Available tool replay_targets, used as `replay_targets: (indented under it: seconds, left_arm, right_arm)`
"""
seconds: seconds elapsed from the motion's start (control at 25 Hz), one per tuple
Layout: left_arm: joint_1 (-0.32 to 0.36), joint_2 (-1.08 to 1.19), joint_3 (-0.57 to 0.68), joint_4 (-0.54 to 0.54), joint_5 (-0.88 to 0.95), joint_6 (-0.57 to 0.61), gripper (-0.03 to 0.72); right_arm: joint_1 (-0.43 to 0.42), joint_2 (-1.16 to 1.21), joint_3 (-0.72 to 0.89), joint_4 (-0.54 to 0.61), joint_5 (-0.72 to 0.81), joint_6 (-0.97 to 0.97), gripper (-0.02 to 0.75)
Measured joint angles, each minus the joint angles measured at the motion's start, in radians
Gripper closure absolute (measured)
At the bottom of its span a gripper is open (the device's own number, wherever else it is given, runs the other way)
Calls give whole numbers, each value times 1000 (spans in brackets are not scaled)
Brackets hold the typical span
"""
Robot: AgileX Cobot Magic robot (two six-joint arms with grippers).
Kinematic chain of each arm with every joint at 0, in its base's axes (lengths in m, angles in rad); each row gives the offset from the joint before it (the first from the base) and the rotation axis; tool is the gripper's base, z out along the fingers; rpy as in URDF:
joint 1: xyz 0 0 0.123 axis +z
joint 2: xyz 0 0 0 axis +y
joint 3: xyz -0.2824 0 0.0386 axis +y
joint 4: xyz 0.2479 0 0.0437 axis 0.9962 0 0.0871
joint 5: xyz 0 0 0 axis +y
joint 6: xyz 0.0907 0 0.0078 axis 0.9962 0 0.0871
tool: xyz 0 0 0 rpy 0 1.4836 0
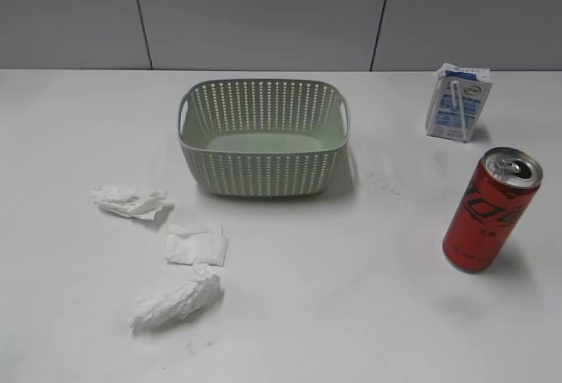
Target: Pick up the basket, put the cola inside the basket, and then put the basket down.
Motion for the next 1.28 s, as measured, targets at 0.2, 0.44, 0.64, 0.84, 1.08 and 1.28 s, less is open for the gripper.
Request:
replay_targets:
  seconds: [0.2, 0.44, 0.64, 0.84, 1.08, 1.28]
  left_arm:
    - [0, 0, 0, 0, 0, 0, 134]
    - [0, 0, 0, 0, 0, 1, 133]
    - [0, 0, 0, 0, 0, 1, 133]
    - [0, 0, 0, 0, 0, 0, 134]
    - [0, 58, -18, 0, -37, 1, 134]
    - [0, 255, -74, -1, -132, 1, 134]
  right_arm:
    - [0, 0, 0, 0, 0, 0, 166]
    - [0, 0, 0, 0, 0, 0, 166]
    - [0, 0, 0, 0, 0, 0, 166]
    - [0, 0, 0, 0, 0, 0, 166]
    - [0, 0, 0, 0, 0, 0, 166]
    - [0, 0, 0, 0, 0, 0, 166]
